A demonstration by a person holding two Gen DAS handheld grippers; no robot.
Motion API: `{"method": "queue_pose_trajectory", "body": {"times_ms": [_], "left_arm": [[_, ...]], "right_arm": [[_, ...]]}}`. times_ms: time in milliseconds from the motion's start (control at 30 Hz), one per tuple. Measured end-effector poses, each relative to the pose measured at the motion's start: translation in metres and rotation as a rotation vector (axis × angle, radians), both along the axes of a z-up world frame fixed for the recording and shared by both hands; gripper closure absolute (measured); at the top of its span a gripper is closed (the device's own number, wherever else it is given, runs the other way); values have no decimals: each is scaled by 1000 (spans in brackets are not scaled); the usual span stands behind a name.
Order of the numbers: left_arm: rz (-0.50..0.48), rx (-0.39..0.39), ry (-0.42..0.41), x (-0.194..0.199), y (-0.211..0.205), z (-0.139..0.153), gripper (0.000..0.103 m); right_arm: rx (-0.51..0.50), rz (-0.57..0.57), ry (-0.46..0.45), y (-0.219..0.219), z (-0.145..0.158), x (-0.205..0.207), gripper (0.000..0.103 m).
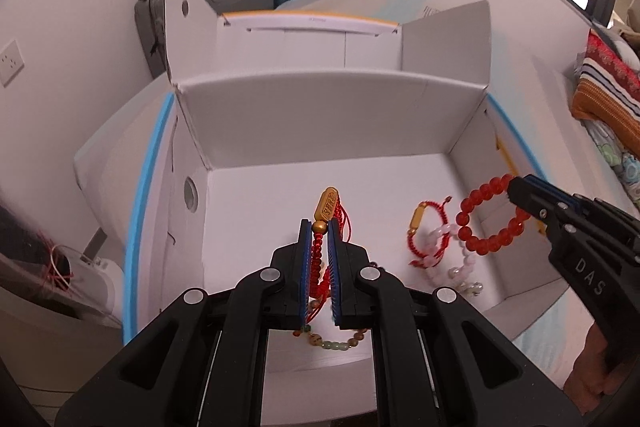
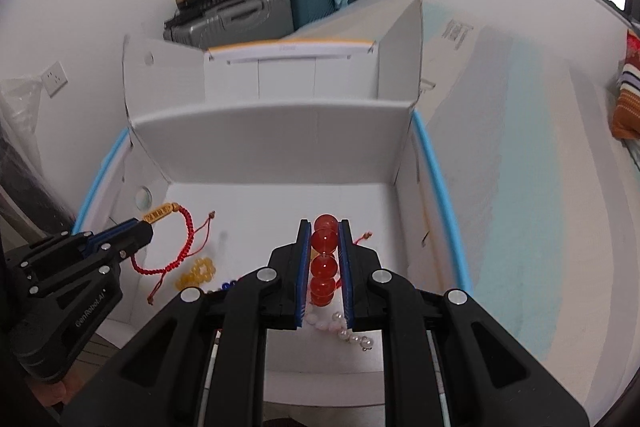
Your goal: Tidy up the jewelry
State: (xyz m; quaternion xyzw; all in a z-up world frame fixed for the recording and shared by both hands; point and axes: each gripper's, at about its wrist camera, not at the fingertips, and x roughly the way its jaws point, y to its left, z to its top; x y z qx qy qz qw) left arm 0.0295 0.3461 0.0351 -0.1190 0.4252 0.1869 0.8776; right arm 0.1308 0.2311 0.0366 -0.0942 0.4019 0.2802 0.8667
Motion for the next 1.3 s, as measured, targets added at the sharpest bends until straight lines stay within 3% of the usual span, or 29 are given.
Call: {"method": "queue_pose_trajectory", "body": {"times_ms": [367, 400, 433, 467, 500, 533, 567, 633, 700, 900, 1000, 1300], "left_arm": [[-1, -35, 31, 10, 6, -24, 94], [-1, -34, 29, 11, 6, -24, 93], [1, -31, 31, 10, 6, -25, 84], [4, -29, 29, 9, 7, -24, 75], [11, -29, 14, 8, 7, -22, 54], [16, -25, -3, 6, 6, -19, 44], [21, -10, -18, 3, 5, -16, 43], [18, 15, -24, 2, -2, -10, 38], [-2, 20, -46, 1, -11, -3, 31], [-54, 55, -104, 8, -51, 16, 12], [-93, 69, -128, 15, -75, 23, 5], [-273, 87, -159, 64, -189, 27, 6]], "right_arm": [[-48, -10, 40, 6, -27, 6, 90], [-46, -15, 37, 5, -26, 6, 89], [-38, -22, 25, 3, -24, 5, 89], [-27, -28, 12, 0, -21, 4, 78], [-19, -34, 3, -1, -18, 4, 58], [-2, -49, -18, -6, -12, 2, 48], [9, -58, -33, -10, -7, 2, 38], [20, -78, -59, -23, 1, 1, 35], [36, -110, -76, -40, 10, 3, 22], [62, -214, -112, -98, 24, 17, 8], [70, -279, -132, -135, 27, 24, 8], [68, -502, -155, -274, 17, 47, 8]]}}
